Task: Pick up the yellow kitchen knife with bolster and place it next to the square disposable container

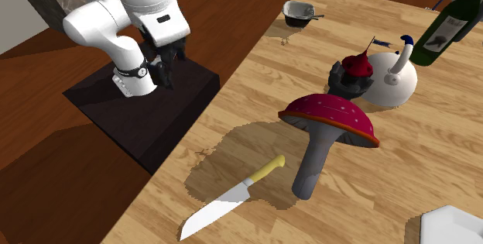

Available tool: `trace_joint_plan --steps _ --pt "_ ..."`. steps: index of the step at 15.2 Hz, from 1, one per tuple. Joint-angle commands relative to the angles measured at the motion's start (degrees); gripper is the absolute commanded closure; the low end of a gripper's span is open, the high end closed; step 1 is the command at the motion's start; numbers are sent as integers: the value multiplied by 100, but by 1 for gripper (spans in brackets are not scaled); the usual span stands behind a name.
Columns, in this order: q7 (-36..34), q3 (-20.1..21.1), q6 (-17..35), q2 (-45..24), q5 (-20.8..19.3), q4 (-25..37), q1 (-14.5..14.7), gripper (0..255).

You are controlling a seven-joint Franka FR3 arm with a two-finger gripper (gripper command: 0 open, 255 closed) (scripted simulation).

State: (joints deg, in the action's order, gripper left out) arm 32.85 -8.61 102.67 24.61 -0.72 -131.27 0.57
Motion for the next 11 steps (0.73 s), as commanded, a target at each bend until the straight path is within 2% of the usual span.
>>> trace_joint_plan --steps 1,6,11 --pt "522 -178 222 -393 -33 172 33 0" --pt "1718 -495 605 -1506 76 887 119 0" --pt "2867 -631 805 -2673 344 1816 121 0"
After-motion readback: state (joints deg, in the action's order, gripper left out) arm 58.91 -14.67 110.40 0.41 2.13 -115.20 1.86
